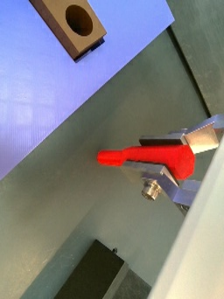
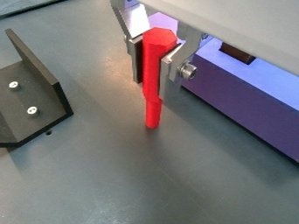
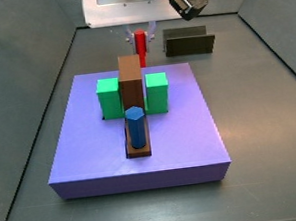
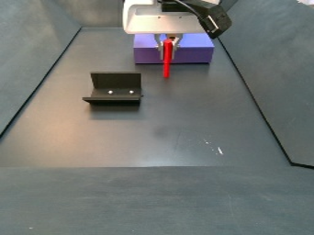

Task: Pick up the red object. Move up. Move to above the board. Insert the red object.
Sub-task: Pick up the red object, then move up.

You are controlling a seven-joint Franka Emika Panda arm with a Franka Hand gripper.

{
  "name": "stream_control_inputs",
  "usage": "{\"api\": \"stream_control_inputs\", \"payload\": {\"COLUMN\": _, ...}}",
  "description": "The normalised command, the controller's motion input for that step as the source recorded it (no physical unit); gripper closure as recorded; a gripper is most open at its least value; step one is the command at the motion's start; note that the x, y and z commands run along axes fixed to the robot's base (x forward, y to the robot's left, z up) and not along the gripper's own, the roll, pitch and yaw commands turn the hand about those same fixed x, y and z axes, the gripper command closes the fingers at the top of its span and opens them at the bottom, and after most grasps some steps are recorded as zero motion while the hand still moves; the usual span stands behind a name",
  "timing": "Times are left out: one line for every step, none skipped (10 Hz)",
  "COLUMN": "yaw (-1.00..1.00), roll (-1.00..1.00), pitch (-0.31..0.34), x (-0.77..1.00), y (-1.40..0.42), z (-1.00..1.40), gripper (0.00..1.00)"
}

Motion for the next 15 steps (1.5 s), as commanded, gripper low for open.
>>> {"api": "stream_control_inputs", "payload": {"yaw": 0.0, "roll": 0.0, "pitch": 0.0, "x": 0.0, "y": 0.0, "z": 0.0, "gripper": 1.0}}
{"api": "stream_control_inputs", "payload": {"yaw": 0.0, "roll": 0.0, "pitch": 0.0, "x": 0.0, "y": 0.0, "z": 0.0, "gripper": 1.0}}
{"api": "stream_control_inputs", "payload": {"yaw": 0.0, "roll": 0.0, "pitch": 0.0, "x": 0.0, "y": 0.0, "z": 0.0, "gripper": 1.0}}
{"api": "stream_control_inputs", "payload": {"yaw": 0.0, "roll": 0.0, "pitch": 0.0, "x": 0.0, "y": 0.0, "z": 0.0, "gripper": 1.0}}
{"api": "stream_control_inputs", "payload": {"yaw": 0.0, "roll": 0.0, "pitch": 0.0, "x": 0.0, "y": 0.0, "z": 0.0, "gripper": 1.0}}
{"api": "stream_control_inputs", "payload": {"yaw": 0.0, "roll": 0.0, "pitch": 0.0, "x": 0.0, "y": 0.0, "z": 0.0, "gripper": 1.0}}
{"api": "stream_control_inputs", "payload": {"yaw": 0.0, "roll": 0.0, "pitch": 0.0, "x": 0.0, "y": 0.0, "z": 0.0, "gripper": 1.0}}
{"api": "stream_control_inputs", "payload": {"yaw": 0.0, "roll": 0.0, "pitch": 0.0, "x": 0.0, "y": 0.0, "z": 0.0, "gripper": 1.0}}
{"api": "stream_control_inputs", "payload": {"yaw": 0.0, "roll": 0.0, "pitch": 0.0, "x": 0.0, "y": 0.0, "z": 0.0, "gripper": 1.0}}
{"api": "stream_control_inputs", "payload": {"yaw": 0.0, "roll": 0.0, "pitch": 0.0, "x": 0.0, "y": 0.0, "z": 0.0, "gripper": 1.0}}
{"api": "stream_control_inputs", "payload": {"yaw": 0.0, "roll": 0.0, "pitch": 0.0, "x": 0.0, "y": 0.0, "z": 0.0, "gripper": 1.0}}
{"api": "stream_control_inputs", "payload": {"yaw": 0.0, "roll": 0.0, "pitch": 0.0, "x": 0.0, "y": 0.0, "z": 0.0, "gripper": 1.0}}
{"api": "stream_control_inputs", "payload": {"yaw": 0.0, "roll": 0.0, "pitch": 0.0, "x": 0.0, "y": 0.0, "z": 0.0, "gripper": 1.0}}
{"api": "stream_control_inputs", "payload": {"yaw": 0.0, "roll": 0.0, "pitch": 0.0, "x": 0.0, "y": 0.0, "z": 0.83, "gripper": 1.0}}
{"api": "stream_control_inputs", "payload": {"yaw": 0.03, "roll": 0.0, "pitch": 0.014, "x": -0.03, "y": -0.02, "z": 0.81, "gripper": 1.0}}
